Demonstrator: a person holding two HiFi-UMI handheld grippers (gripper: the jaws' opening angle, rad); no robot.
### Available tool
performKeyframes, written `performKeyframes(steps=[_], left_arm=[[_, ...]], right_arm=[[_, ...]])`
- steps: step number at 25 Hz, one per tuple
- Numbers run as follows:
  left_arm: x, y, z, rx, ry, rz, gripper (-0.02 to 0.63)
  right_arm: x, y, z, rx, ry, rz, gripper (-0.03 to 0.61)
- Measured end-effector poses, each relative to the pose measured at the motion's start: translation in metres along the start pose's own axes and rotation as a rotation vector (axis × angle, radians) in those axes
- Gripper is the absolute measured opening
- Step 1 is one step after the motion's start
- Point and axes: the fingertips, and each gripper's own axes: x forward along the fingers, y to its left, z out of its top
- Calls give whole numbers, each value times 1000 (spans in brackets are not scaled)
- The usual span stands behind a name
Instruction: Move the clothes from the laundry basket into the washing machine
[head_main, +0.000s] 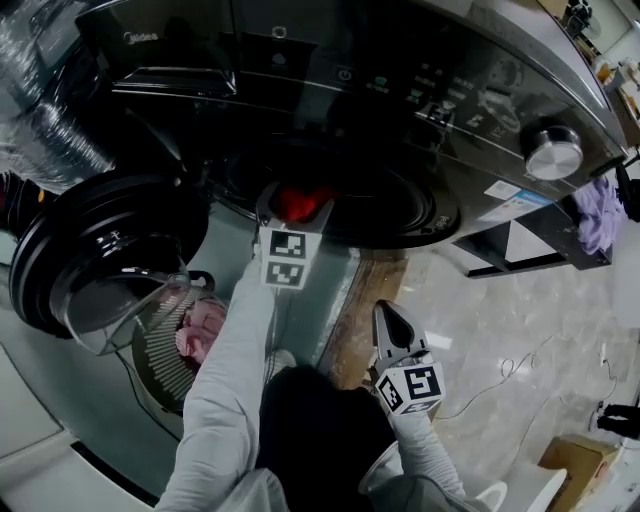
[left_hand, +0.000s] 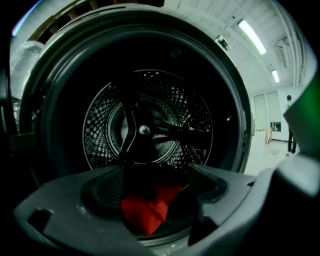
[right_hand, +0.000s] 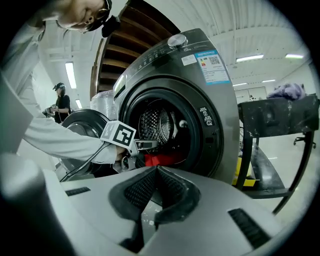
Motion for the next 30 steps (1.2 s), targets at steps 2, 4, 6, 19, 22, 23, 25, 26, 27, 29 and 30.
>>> performKeyframes(steps=[2, 4, 6, 19, 22, 23, 25, 26, 27, 29, 30], left_arm=[[-20, 0, 3, -15, 21, 5, 370], [-44, 1, 9, -27, 39, 15, 370], [-71, 4, 17, -37, 51, 31, 370], [-276, 42, 23, -249, 144, 235, 370], [-321, 53, 3, -305, 162, 301, 370], [-335, 57, -6, -320, 171, 324, 370], [-362, 66, -27, -348, 195, 367, 370], [-375, 70, -38, -363, 208, 389, 370], [-386, 75, -49, -377, 221, 410, 370], [-404, 81, -70, -403, 245, 446, 370], [-411, 83, -80, -414, 257, 459, 370]], right_arm=[[-9, 11, 14, 0, 15, 21, 17], [-19, 24, 28, -5, 33, 51, 17], [-27, 39, 43, -16, 51, 83, 17], [-36, 159, 128, -119, 99, 371, 17], [-29, 187, 125, -139, 104, 426, 17], [-26, 196, 122, -147, 108, 445, 17], [-20, 214, 115, -164, 121, 483, 17], [-18, 223, 111, -173, 129, 502, 17], [-15, 232, 106, -182, 138, 521, 17], [-10, 247, 95, -192, 155, 552, 17], [-9, 254, 90, -196, 164, 565, 17]])
